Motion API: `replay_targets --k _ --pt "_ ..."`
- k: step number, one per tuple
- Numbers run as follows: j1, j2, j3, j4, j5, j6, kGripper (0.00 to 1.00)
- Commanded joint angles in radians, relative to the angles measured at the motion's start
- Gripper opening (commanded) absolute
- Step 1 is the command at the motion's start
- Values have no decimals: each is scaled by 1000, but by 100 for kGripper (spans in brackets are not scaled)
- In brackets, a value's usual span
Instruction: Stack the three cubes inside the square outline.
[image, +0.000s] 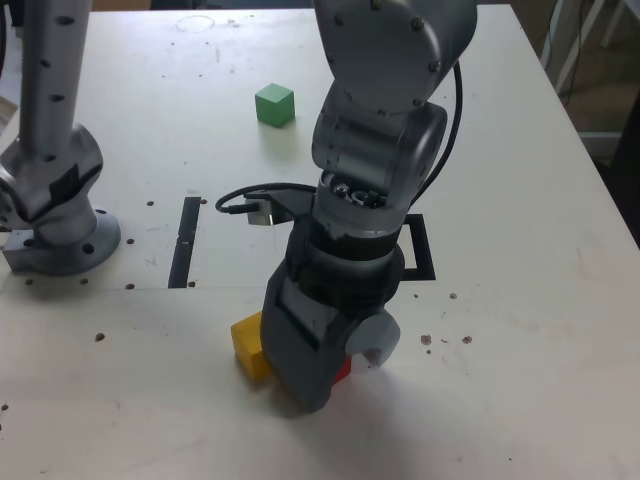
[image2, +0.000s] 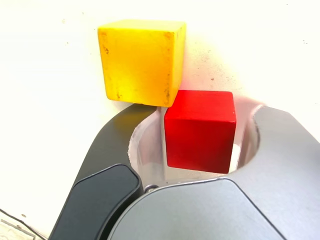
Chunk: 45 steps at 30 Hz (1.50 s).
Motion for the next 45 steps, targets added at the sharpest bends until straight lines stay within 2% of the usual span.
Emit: replay_targets --k 1,15,21,27,34,40,45 --pt "2 -3 -5 4 1 -2 49" --pt "2 11 -22 17 4 -4 38" --pt "2 14 -34 26 9 20 30" --pt "2 7 -108 111 20 102 29" --pt "18 13 -211 205 85 231 26" --pt "63 25 -256 252 137 417 24" --pt "114 28 -280 329 176 614 24"
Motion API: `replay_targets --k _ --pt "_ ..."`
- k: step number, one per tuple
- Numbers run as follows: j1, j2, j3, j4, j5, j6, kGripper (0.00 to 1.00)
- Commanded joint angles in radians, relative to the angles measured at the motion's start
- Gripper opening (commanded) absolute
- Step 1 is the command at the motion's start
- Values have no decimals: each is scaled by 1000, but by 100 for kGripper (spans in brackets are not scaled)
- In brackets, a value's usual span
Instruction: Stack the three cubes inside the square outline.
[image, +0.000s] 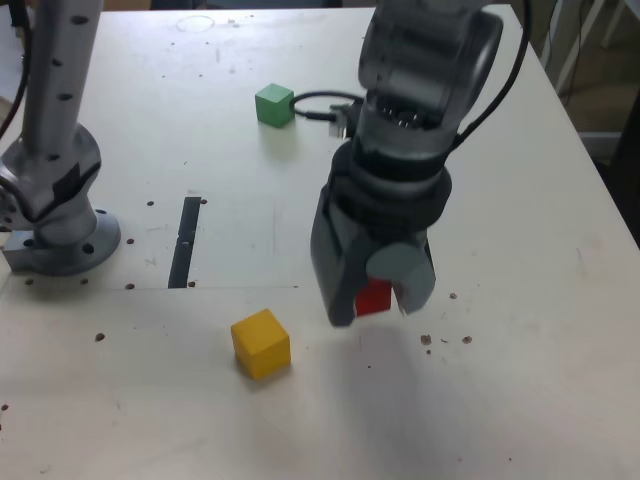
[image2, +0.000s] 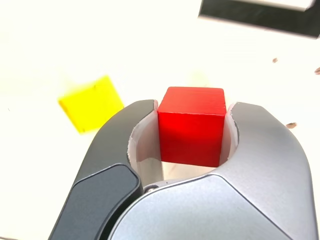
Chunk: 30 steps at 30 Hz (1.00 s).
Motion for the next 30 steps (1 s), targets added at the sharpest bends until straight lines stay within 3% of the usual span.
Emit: replay_targets --k 1,6,10,13,23,30 --pt "31 7 -9 36 4 112 24" --pt "99 0 -13 77 14 252 24" --pt "128 -8 5 73 48 315 25" --pt "140 -10 27 53 65 351 26" --pt "179 -47 97 -87 64 448 22" --pt "215 -36 99 -101 80 477 21"
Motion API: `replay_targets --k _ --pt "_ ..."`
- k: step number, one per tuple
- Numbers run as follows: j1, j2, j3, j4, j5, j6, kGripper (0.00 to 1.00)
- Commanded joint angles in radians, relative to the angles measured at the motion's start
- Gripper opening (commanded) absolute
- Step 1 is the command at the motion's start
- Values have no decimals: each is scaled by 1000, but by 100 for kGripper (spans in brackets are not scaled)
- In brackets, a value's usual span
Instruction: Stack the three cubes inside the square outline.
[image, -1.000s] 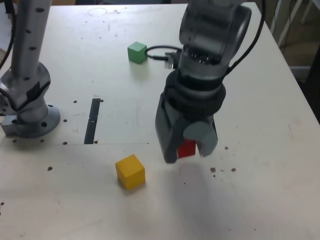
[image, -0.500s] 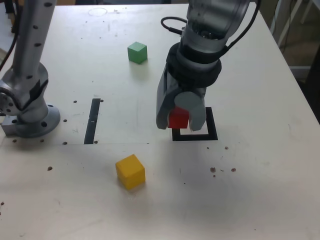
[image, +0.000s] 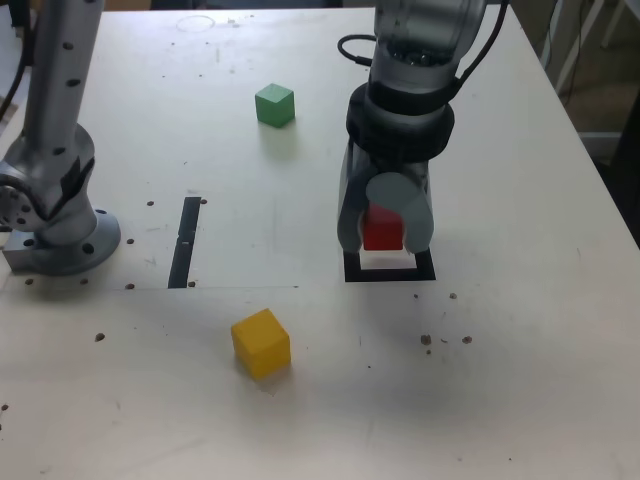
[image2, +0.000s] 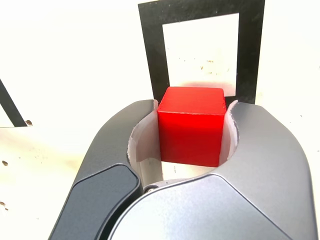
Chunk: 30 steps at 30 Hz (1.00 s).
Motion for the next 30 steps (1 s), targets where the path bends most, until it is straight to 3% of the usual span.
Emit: replay_targets --k 1,21,25,30 --pt "19 8 2 -2 5 18 21" --pt "96 59 48 -78 -4 90 22" --pt "96 58 49 -74 -19 86 26" --pt "96 60 42 -68 -23 77 40"
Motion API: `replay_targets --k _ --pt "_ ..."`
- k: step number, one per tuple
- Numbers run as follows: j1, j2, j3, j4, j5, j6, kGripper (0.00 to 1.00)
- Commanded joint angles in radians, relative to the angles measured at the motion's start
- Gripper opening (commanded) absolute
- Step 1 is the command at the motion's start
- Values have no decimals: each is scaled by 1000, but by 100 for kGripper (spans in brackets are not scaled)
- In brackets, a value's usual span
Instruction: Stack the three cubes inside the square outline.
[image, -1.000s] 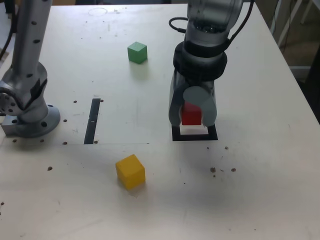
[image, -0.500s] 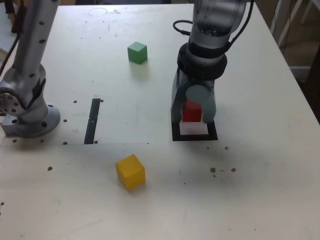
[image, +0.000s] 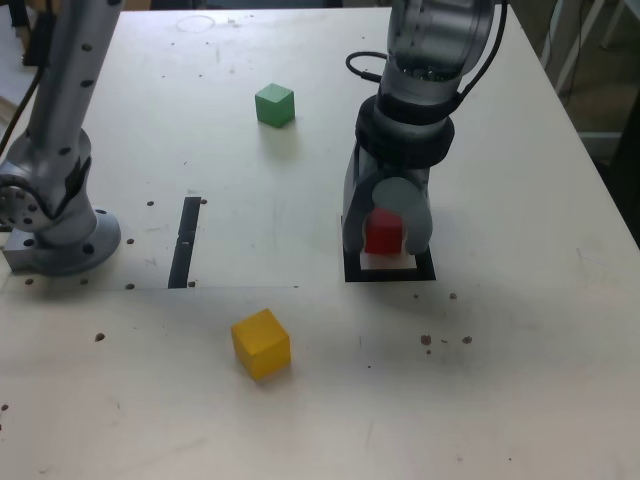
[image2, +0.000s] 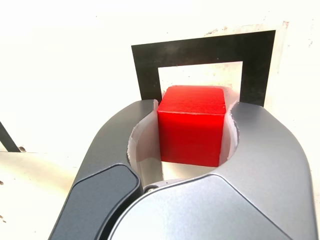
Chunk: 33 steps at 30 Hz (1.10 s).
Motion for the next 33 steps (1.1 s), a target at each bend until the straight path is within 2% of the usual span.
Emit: replay_targets --k 1,5,9,16,22,27,33 --pt "1 2 -7 3 0 -3 45" --pt "1 3 -6 5 3 -3 70" --pt "1 8 -6 6 4 0 84" --pt "1 10 -5 5 2 -1 94" --pt "2 -49 11 14 -6 -4 95" --pt "4 -96 8 59 -4 10 98" --pt "4 -109 -1 122 -12 46 100"
